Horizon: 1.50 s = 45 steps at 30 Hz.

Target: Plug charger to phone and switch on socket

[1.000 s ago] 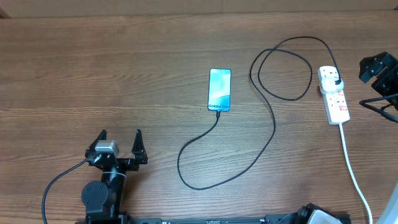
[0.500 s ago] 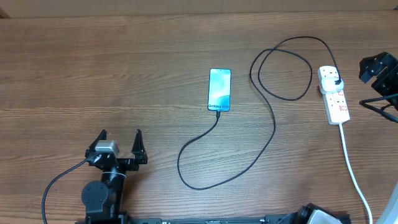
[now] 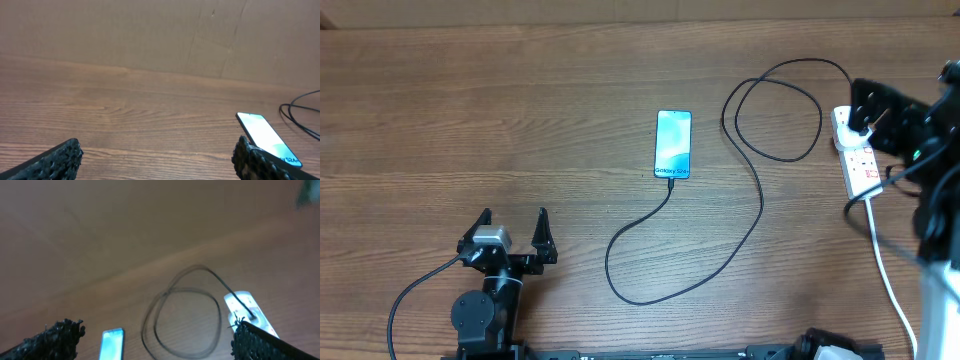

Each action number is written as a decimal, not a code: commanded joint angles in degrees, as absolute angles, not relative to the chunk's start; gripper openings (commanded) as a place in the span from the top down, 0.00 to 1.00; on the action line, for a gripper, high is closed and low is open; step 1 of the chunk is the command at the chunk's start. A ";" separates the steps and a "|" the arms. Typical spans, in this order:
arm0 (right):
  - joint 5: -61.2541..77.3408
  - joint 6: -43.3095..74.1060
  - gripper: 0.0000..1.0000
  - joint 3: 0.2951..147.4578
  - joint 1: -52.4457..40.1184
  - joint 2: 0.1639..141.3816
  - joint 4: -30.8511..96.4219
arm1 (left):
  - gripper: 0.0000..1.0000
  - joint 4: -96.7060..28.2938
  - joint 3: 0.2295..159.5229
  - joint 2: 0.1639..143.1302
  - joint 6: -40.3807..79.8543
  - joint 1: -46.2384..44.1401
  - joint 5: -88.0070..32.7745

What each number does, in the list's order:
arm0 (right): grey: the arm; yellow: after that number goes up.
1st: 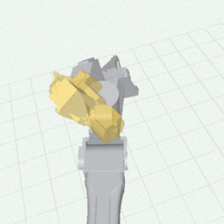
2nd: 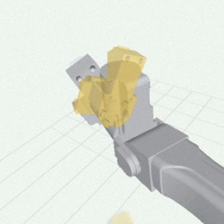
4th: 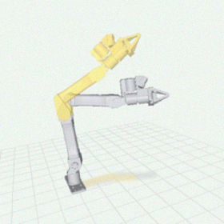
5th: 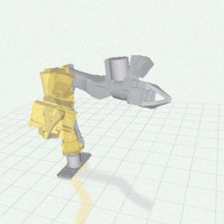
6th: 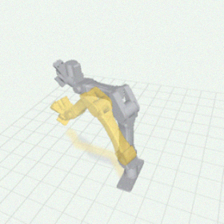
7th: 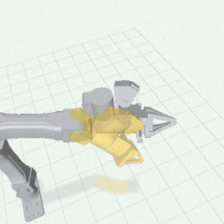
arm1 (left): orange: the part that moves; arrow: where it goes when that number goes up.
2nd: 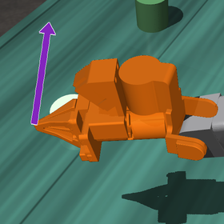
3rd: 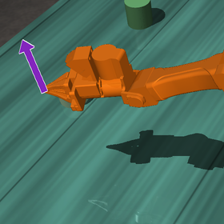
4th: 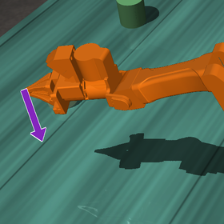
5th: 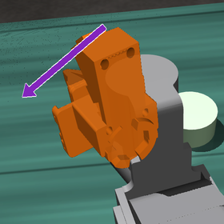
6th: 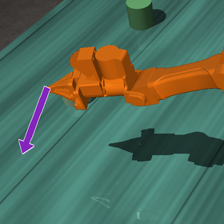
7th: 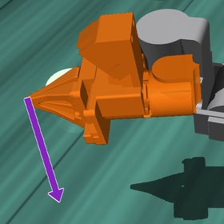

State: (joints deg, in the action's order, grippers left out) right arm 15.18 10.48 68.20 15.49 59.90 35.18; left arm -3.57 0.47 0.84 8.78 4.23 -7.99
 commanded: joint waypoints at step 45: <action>5.69 10.41 0.00 0.45 3.25 0.14 3.92 | 0.00 -3.68 0.30 0.25 7.70 4.58 -8.80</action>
